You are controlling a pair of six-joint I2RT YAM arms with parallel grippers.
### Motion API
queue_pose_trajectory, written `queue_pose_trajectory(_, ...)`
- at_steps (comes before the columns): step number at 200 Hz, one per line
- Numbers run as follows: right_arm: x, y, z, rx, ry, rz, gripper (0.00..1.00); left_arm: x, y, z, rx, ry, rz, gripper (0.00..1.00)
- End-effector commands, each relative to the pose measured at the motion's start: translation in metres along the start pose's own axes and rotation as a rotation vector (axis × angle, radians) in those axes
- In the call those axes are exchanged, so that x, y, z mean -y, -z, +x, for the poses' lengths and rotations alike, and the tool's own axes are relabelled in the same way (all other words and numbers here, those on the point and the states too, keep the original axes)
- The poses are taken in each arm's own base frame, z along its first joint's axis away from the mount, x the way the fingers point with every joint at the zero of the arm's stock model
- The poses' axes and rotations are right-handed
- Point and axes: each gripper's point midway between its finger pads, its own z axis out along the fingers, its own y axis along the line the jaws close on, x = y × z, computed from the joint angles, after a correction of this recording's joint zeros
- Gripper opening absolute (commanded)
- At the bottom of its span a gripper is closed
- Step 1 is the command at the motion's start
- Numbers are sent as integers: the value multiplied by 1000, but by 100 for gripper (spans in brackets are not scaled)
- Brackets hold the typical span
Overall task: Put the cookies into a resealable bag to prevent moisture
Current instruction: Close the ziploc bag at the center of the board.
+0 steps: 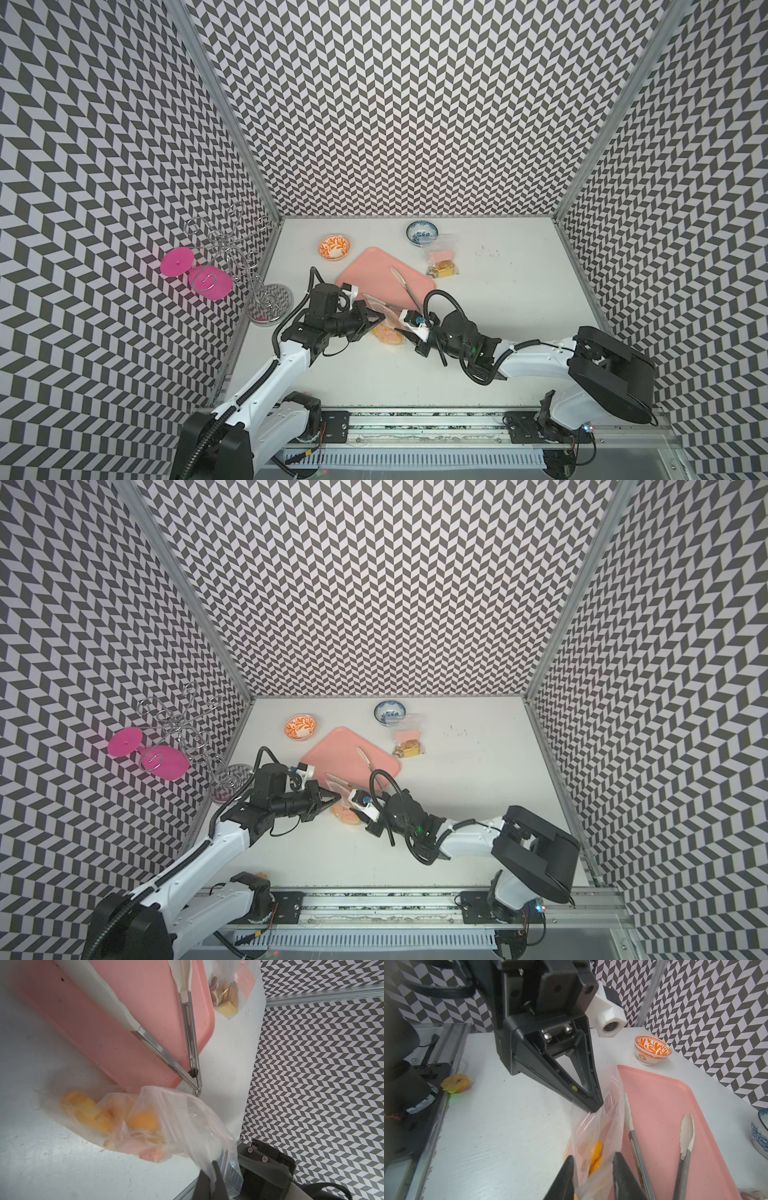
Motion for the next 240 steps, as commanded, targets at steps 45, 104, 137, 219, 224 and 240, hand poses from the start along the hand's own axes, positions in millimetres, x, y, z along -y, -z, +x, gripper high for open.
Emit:
queue_pose_trajectory(45, -1, -2, -8, 28, -24, -13, 19, 17, 7, -9, 35, -40, 29, 0)
queue_pose_trajectory(104, 5, 9, -22, 63, -49, -20, 2, 24, 15, -16, 84, -114, 0, 23)
queue_pose_trajectory(137, 13, 22, -32, 78, -66, -72, 0, 44, 36, -32, 200, -328, -42, 44)
queue_pose_trajectory(219, 21, 49, -24, 3, -77, -445, 0, 103, 58, -10, 257, -1454, 77, 72)
queue_pose_trajectory(224, 21, 49, -23, -2, -80, -468, 0, 102, 57, -8, 246, -1501, 87, 73)
queue_pose_trajectory(240, 21, 48, -23, -5, -93, -531, 0, 97, 46, 1, 155, -1607, 129, 75)
